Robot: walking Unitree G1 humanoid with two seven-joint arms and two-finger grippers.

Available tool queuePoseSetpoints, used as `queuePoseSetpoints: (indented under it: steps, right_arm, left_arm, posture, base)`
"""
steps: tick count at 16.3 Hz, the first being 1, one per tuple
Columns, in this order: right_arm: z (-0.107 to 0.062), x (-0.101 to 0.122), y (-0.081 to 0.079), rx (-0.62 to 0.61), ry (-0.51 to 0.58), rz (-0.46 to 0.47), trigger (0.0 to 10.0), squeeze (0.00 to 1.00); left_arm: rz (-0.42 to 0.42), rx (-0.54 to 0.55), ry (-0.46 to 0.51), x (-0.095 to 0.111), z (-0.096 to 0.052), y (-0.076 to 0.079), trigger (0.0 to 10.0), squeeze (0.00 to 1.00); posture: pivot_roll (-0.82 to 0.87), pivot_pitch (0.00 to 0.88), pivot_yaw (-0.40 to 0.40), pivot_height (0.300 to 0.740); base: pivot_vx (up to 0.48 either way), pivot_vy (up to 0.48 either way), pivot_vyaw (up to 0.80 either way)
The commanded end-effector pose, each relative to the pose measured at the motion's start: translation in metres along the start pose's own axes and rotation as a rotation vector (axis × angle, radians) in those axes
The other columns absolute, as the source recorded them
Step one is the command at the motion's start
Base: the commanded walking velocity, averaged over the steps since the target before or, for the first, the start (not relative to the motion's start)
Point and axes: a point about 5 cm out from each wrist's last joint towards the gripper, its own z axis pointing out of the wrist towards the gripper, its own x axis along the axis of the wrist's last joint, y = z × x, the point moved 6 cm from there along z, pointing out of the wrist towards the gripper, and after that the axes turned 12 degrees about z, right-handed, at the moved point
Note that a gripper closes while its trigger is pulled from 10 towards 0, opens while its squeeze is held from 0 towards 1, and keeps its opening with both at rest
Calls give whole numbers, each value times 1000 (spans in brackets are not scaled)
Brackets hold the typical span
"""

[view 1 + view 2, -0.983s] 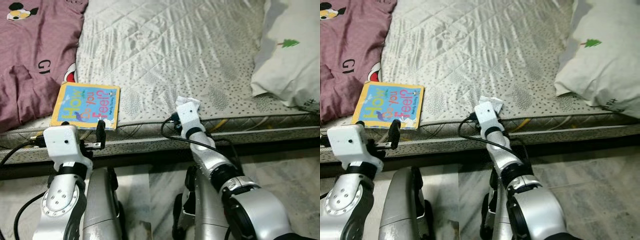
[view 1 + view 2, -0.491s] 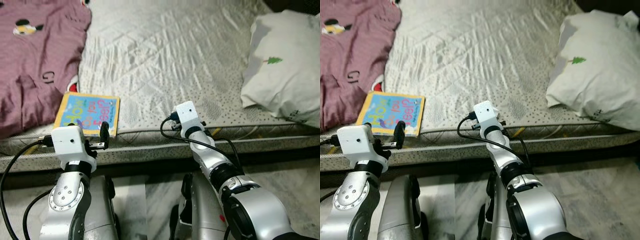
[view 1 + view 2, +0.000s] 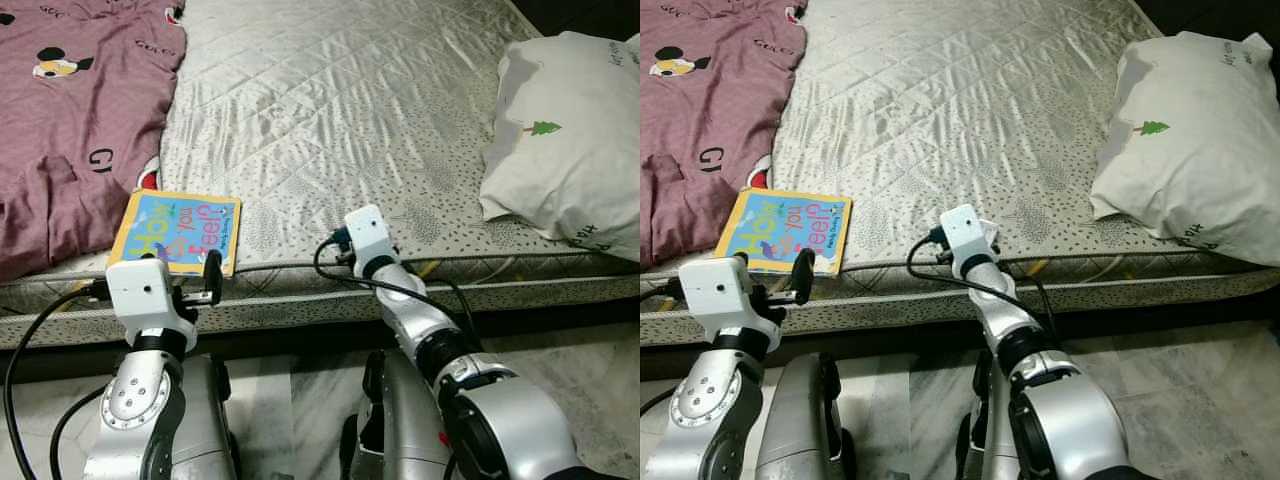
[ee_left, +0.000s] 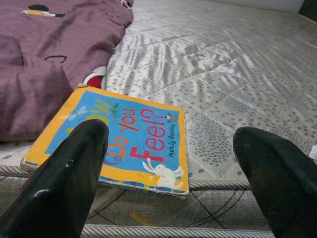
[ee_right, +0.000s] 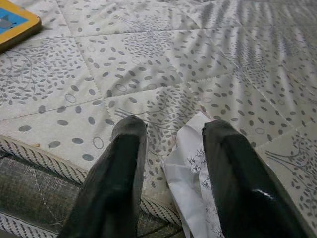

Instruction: Clean up the room

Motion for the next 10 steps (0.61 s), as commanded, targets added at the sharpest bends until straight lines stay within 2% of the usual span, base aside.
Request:
queuePoseSetpoints:
  steps: [1, 8, 9, 10]
  right_arm:
    - [-5, -20, 7, -24, -60, -10, 10000, 1000]
    - [-7, -25, 9, -67, -66, -35, 10000, 1000]
    - [-7, -26, 9, -70, -69, -38, 10000, 0]
    - [-8, -29, 9, -73, -82, -46, 10000, 0]
  left_arm:
    - [-4, 0, 6, 3, -5, -1, 10000, 0]
    - [4, -4, -9, 4, -17, -4, 10000, 0]
    - [5, -4, -10, 5, -19, -4, 10000, 0]
    - [7, -5, -19, 4, -22, -5, 10000, 0]
  posture:
    - [193, 194, -68, 538]
    - [226, 262, -48, 538]
    - [231, 272, -46, 538]
    - [235, 281, -44, 538]
  base:
    - [0, 0, 0]
    - [0, 0, 0]
    - [0, 0, 0]
    - [0, 0, 0]
